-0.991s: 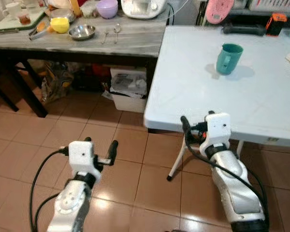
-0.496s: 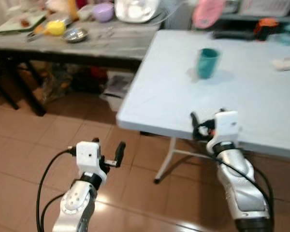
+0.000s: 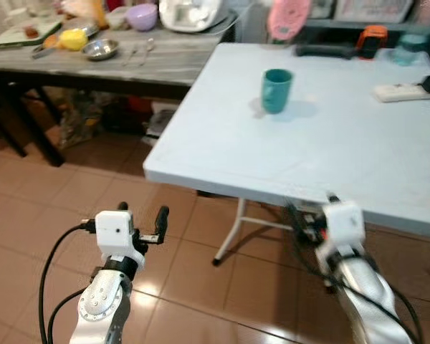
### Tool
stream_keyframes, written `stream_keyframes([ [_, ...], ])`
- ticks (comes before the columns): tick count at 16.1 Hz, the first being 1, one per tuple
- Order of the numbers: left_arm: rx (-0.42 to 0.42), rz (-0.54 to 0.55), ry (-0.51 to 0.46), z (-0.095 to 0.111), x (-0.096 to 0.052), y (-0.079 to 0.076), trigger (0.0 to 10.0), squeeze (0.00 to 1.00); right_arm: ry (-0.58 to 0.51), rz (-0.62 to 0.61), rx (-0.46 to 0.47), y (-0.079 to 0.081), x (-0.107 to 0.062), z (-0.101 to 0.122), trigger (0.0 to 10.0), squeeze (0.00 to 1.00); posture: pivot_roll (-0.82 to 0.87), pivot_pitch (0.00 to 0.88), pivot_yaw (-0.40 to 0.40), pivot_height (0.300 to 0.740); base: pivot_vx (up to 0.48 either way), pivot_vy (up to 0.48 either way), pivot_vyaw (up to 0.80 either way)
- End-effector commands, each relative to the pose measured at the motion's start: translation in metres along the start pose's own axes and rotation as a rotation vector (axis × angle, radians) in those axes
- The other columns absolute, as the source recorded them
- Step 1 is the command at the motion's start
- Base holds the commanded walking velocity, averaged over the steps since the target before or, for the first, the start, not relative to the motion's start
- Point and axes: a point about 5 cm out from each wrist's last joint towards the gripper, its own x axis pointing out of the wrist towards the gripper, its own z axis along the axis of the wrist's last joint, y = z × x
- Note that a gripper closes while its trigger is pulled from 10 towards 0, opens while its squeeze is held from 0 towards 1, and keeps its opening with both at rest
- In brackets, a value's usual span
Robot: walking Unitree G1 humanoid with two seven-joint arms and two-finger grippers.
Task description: Setting the table
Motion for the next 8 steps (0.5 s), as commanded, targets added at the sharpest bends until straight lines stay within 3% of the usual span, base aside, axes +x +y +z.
stream_keyframes([
  [1, 0.022, 0.041, 0.003, -0.001, -0.002, 0.010, 10.0, 0.00, -0.018, 0.012, -0.014, 0.000, -0.005, 0.002, 10.0, 0.00, -0.17, 0.108, 0.062, 0.740, 0.000, 0.000, 0.00],
  [4, 0.019, 0.047, -0.012, 0.002, 0.001, 0.010, 10.0, 0.00, -0.005, -0.005, -0.059, -0.001, -0.001, 0.005, 10.0, 0.00, -0.17, 0.108, 0.069, 0.740, 0.000, 0.000, 0.00],
  [5, 0.020, 0.037, -0.024, 0.004, 0.003, 0.008, 10.0, 0.00, -0.058, -0.049, -0.070, 0.000, 0.010, 0.020, 10.0, 0.00, -0.18, 0.107, 0.073, 0.740, 0.000, 0.000, 0.00],
  [6, 0.023, 0.032, -0.027, 0.005, 0.004, 0.007, 10.0, 0.00, -0.080, -0.030, 0.012, 0.003, 0.014, 0.026, 10.0, 0.00, -0.18, 0.107, 0.073, 0.740, 0.000, 0.000, 0.00],
  [8, 0.038, 0.029, -0.027, 0.006, 0.004, 0.006, 10.0, 0.00, -0.116, -0.052, 0.047, 0.005, 0.020, 0.039, 10.0, 0.00, -0.18, 0.107, 0.073, 0.740, 0.000, 0.000, 0.00],
])
